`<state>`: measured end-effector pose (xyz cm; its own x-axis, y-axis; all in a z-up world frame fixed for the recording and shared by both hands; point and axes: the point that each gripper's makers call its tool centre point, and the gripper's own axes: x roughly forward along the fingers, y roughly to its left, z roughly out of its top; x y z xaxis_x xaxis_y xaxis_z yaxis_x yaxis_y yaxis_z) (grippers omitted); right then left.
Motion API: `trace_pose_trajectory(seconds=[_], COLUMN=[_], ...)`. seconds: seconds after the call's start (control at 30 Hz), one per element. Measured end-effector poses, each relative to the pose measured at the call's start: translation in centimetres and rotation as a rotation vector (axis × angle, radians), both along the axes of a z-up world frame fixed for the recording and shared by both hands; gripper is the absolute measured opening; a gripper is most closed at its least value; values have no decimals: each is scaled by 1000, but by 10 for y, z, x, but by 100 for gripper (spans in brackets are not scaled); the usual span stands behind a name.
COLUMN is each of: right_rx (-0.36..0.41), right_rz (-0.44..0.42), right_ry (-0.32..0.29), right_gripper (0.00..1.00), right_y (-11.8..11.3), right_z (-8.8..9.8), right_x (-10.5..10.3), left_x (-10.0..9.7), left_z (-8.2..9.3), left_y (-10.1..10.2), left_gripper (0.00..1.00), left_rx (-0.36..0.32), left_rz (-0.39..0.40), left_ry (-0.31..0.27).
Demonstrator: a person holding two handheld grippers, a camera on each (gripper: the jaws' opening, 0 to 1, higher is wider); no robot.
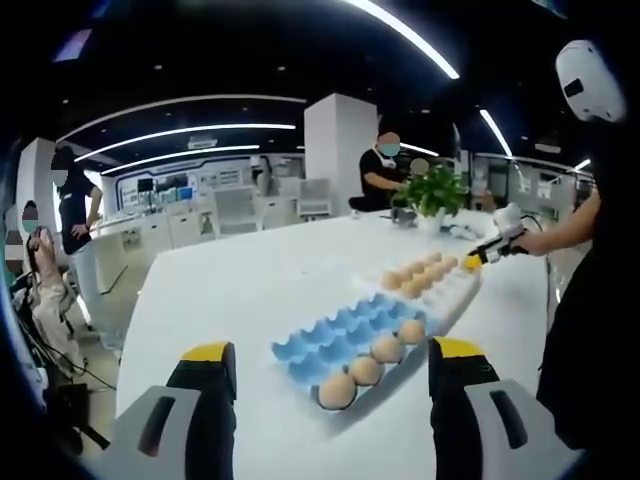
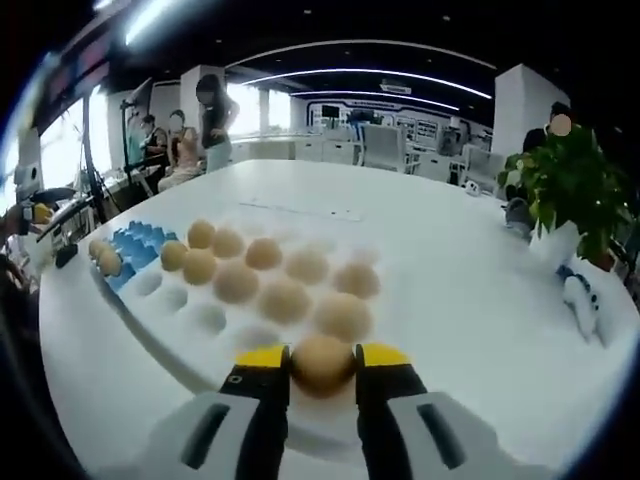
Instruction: Place the egg into an empty slot of the egg tray after lifting it from the table, then release the egg inside the slot.
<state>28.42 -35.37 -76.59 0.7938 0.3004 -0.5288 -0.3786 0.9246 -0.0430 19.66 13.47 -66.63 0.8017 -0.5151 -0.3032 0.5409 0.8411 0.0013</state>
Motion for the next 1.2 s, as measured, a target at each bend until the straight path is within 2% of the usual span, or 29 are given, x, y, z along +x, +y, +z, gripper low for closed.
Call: trace_pose_trajectory(seconds=[0.1,0.2,0.3,0.4,0.7,0.9,1.0,1.2], right_rx=[39,33,28,57,127,157,139,161], right_rz=[-10,15,71,109,308,427,474,541], right_ry=[7,-17,-34,-38,-55,-34,-38,-16], right_gripper=[25,25,25,25,25,25,25,25], right_y=[-1,8,24,43,136,188,204,236], right_z=[0,11,17,22,34,31,28,22], right_x=[1,0,1,0,-7,-15,-18,-25], left_x=[1,1,2,2,1,0,0,-1], left_z=[0,-1,-1,-2,-3,-3,-2,-3], left_y=[0,0,0,1,3,4,5,6], left_gripper=[80,80,80,80,79,79,79,79], left_rx=[-4,-2,-2,0,5,8,8,8], left_rz=[3,1,-1,1,2,6,8,13], left_ry=[-1,0,1,4,7,10,8,9])
